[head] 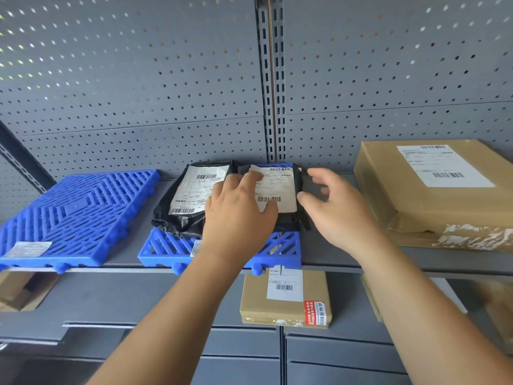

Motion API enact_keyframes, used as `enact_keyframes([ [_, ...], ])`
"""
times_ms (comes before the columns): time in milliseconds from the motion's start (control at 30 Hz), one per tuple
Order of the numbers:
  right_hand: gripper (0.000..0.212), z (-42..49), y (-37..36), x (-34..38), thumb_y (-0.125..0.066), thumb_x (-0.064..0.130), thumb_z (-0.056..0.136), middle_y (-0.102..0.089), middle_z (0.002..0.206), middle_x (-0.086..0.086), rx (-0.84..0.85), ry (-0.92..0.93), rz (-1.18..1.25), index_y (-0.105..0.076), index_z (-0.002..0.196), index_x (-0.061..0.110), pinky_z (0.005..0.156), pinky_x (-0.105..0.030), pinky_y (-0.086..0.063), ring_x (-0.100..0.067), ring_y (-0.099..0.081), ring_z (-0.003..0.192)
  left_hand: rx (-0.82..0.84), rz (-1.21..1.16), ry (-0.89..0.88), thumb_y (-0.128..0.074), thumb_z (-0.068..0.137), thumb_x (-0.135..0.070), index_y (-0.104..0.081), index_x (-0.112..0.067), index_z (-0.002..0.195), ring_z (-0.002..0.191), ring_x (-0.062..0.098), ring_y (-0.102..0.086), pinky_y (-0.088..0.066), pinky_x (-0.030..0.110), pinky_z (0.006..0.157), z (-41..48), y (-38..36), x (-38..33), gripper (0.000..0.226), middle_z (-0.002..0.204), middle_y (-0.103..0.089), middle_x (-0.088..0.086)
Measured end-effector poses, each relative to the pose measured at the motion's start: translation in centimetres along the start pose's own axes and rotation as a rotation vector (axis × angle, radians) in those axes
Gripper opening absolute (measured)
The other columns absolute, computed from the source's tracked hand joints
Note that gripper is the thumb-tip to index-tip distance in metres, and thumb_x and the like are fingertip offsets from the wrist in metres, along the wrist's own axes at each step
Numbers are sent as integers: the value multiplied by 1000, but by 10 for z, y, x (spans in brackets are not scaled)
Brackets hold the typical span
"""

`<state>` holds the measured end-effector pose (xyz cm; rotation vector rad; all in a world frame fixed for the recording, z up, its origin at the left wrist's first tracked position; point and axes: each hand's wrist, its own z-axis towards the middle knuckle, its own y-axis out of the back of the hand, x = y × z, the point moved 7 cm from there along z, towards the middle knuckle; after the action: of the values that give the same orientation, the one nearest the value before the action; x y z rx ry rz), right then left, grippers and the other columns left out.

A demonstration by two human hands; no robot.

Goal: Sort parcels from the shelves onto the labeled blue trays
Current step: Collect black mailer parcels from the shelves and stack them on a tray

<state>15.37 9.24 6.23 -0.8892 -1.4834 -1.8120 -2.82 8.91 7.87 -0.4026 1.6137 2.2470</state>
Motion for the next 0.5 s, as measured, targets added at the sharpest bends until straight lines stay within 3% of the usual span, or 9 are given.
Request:
enact_keyframes([
  [167,55,-21,-5,2,-60,36,97,-47,152,11,-52,2,-100,-44,150,31,98,-19,-29,-9,-43,139,-13,-58,-97,-61,92,-42,-52,-26,141,130,28,-45,-37,43,110,-4,-1,-7,52,138,-55,0],
  [367,54,-55,-1,3,-59,36,96,-48,150,8,-181,-77,-157,-45,148,31,105,-30,-36,-15,-44,138,41,-125,-245,-63,91,-41,-54,-26,141,127,30,-47,-37,43,108,-10,-1,-18,52,137,-57,1],
  [500,53,-78,0,8,-59,34,97,-48,149,6,-266,-121,-200,-46,148,28,102,-24,-32,-15,-42,138,80,-155,-340,-62,90,-41,-55,-27,139,126,31,-48,-39,45,106,-19,1,-20,52,136,-58,2],
])
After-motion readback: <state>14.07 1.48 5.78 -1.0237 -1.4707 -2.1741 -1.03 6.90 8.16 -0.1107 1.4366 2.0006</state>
